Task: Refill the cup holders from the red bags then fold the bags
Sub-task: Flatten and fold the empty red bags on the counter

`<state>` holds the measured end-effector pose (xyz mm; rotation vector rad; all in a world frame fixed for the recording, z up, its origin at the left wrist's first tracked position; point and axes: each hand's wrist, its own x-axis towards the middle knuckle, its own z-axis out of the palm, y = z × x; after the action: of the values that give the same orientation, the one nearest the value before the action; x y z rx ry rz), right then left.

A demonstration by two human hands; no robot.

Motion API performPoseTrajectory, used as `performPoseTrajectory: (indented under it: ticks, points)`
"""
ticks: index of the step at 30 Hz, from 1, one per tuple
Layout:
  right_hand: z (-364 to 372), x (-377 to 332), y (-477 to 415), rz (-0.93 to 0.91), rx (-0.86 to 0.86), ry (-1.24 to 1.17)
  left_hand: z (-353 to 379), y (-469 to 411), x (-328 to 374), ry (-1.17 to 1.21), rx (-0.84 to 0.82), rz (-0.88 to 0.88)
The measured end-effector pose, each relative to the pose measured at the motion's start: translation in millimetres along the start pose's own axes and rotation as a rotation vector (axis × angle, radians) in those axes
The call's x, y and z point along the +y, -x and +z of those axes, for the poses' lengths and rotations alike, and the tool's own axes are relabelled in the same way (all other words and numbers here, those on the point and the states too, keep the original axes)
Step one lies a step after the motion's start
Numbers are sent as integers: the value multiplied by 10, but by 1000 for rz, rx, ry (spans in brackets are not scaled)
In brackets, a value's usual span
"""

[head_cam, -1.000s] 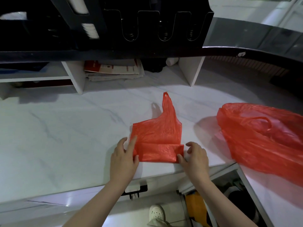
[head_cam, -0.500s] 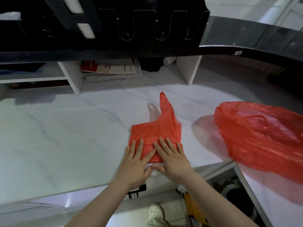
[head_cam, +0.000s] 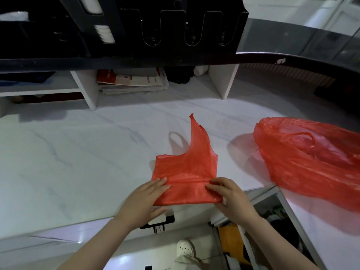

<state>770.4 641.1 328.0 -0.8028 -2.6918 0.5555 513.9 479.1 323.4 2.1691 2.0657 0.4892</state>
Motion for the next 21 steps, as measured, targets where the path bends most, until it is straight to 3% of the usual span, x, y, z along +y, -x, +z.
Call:
performPoseTrajectory:
  ticks: [2, 6, 9, 14, 18, 21]
  points:
    - [-52, -20, -25, 92, 43, -79, -50, 12, -77, 157, 12, -77]
    - [-48, -50, -137, 352, 37, -200, -88, -97, -77, 457, 91, -428]
    - [17, -60, -282, 510, 110, -296, -48, -247, -51, 394, 231, -595]
    - [147, -67, -425, 617, 207, -159, 30, -455, 69, 347, 313, -776]
    - [157, -51, -452, 677, 201, -149, 12, -554, 102, 249, 229, -783]
    - [146, -120, -443, 390, 197, 146, -5, -606, 125, -13, 241, -502]
